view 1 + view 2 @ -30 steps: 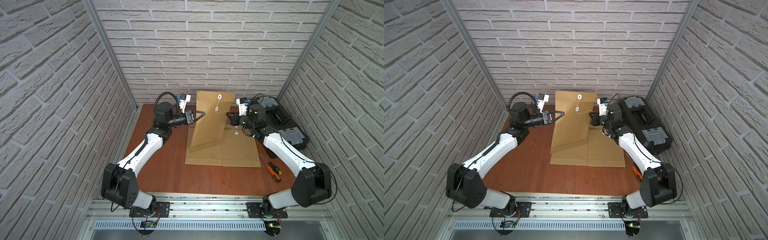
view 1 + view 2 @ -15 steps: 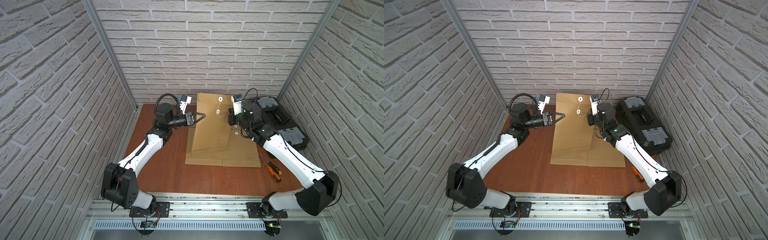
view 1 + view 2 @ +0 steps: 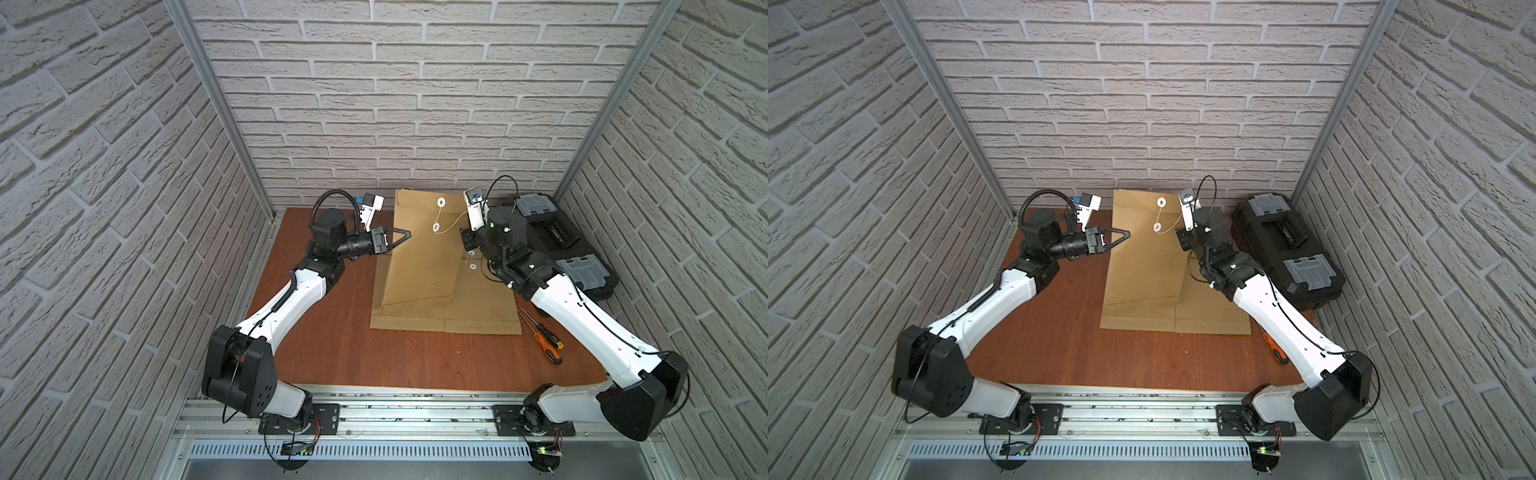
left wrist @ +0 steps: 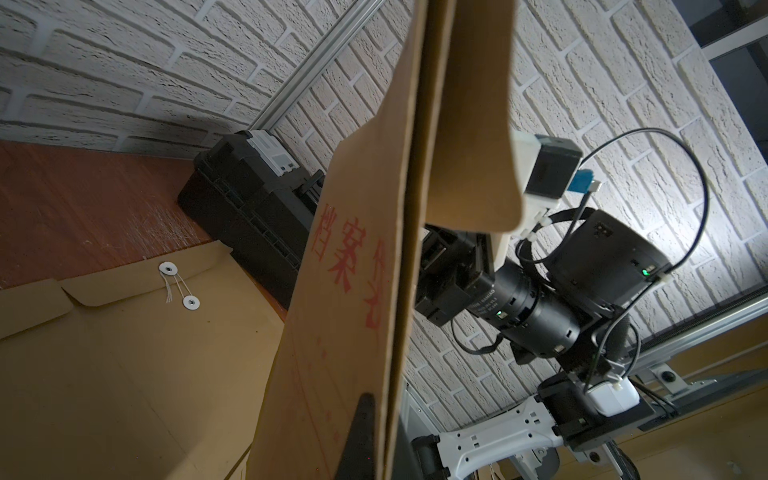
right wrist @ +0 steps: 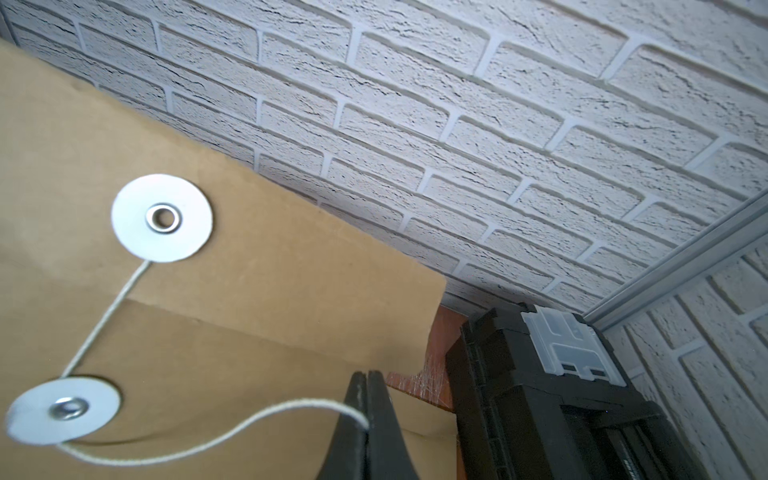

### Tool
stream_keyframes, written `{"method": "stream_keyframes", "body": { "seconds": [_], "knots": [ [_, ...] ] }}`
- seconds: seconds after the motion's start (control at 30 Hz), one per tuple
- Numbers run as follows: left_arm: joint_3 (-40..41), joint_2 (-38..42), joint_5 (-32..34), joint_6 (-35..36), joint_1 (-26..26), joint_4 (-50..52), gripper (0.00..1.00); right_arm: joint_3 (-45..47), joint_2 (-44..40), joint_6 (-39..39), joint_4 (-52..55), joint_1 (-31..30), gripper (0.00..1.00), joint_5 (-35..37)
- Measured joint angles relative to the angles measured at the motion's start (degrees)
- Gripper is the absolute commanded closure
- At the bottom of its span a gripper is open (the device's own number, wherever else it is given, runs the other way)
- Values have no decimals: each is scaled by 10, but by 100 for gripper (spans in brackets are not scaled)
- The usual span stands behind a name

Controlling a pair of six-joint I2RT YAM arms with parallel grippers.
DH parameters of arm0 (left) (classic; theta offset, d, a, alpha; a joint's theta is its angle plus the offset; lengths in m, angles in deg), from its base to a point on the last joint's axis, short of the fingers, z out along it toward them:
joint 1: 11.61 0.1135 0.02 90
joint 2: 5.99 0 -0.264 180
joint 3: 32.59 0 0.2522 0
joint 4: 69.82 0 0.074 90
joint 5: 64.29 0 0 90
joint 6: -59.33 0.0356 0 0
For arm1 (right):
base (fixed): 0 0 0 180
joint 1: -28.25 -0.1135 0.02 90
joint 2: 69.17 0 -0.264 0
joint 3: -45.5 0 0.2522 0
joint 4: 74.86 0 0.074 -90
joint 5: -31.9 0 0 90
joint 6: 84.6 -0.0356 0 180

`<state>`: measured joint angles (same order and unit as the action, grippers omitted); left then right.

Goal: Close the mouth of the file bag
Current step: Close the file bag.

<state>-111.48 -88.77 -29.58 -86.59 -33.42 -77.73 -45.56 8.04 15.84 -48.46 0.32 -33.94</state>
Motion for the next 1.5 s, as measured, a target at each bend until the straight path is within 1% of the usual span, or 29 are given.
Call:
{"method": "stream_keyframes", "body": {
  "seconds": [0.4,0.67,0.97,1.2,1.5],
  "knots": [
    [19,6,-8,-9,0,-13,100,-2,13,57,-17,-5,97,30],
    [33,7,-10,-9,-1,-16,100,-21,26,73,-17,-6,98,30],
    [47,9,-14,-12,-3,-24,100,-25,64,92,-17,-6,97,34],
    [61,9,-14,-26,-4,-39,100,-25,69,106,-33,-6,97,46],
    [76,10,-16,-32,-4,-47,100,-25,83,112,-41,-6,97,39]
  ]
}}
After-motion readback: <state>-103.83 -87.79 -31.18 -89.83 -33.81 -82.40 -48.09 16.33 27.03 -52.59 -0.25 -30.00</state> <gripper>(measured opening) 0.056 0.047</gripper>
